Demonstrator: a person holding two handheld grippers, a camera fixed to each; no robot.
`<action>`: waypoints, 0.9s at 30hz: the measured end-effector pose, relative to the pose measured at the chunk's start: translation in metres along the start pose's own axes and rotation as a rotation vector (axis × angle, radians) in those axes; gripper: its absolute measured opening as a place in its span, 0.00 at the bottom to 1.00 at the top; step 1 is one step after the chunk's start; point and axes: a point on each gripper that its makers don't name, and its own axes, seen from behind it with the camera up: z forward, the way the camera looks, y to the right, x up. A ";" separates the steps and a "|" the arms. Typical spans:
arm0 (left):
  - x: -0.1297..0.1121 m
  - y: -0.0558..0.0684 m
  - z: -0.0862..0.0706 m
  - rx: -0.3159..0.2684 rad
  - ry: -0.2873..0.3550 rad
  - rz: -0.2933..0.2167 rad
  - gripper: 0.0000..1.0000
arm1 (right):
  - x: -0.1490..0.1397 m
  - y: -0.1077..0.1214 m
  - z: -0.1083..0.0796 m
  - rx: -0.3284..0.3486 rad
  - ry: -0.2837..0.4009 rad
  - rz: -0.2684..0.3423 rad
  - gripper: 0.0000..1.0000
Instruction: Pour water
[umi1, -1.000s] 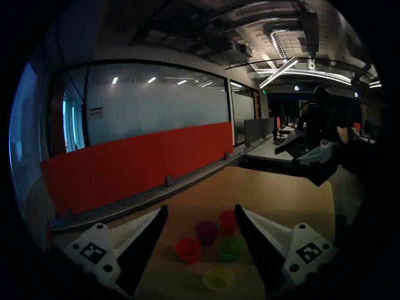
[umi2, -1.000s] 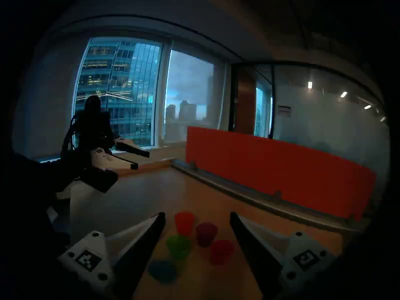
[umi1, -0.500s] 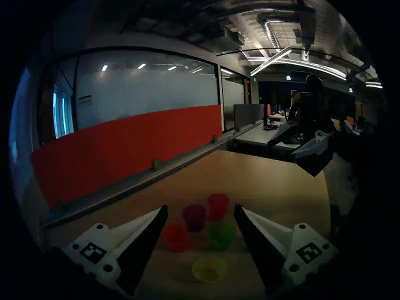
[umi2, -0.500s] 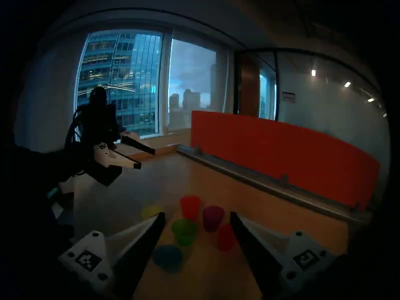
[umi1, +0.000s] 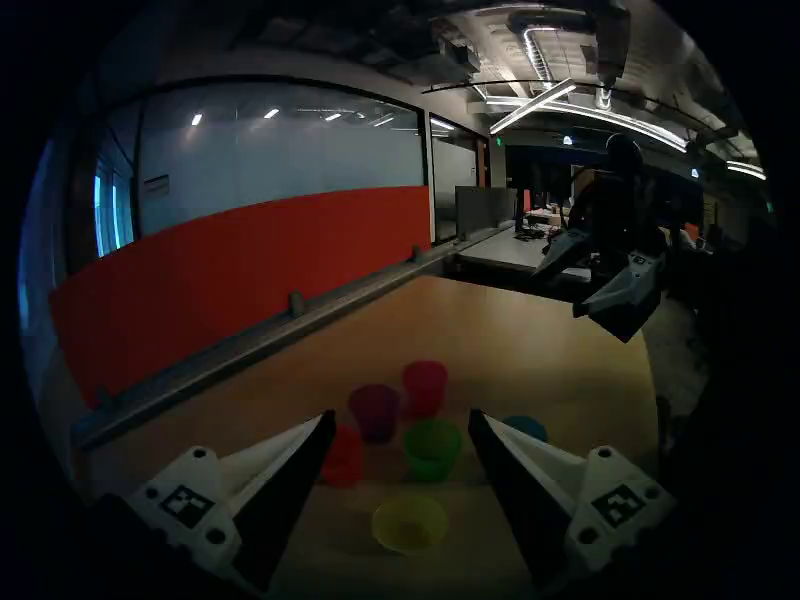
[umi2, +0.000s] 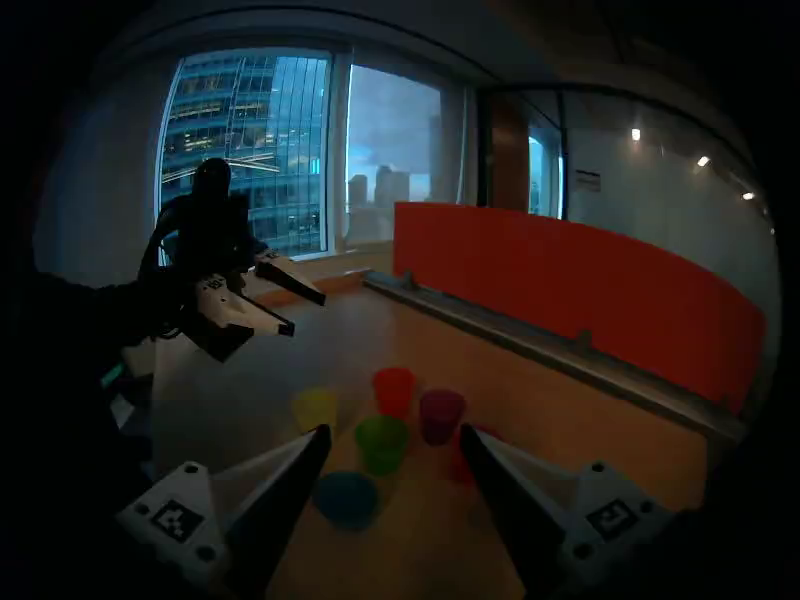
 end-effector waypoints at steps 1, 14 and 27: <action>-0.003 0.001 0.001 -0.003 -0.004 -0.001 0.99 | -0.003 0.000 0.001 0.001 -0.002 0.000 1.00; -0.028 0.008 0.019 -0.037 -0.049 -0.002 0.99 | -0.035 -0.007 0.009 0.023 -0.045 -0.003 1.00; -0.044 0.009 0.036 -0.059 -0.074 -0.009 0.99 | -0.066 -0.014 0.027 0.058 -0.088 -0.013 1.00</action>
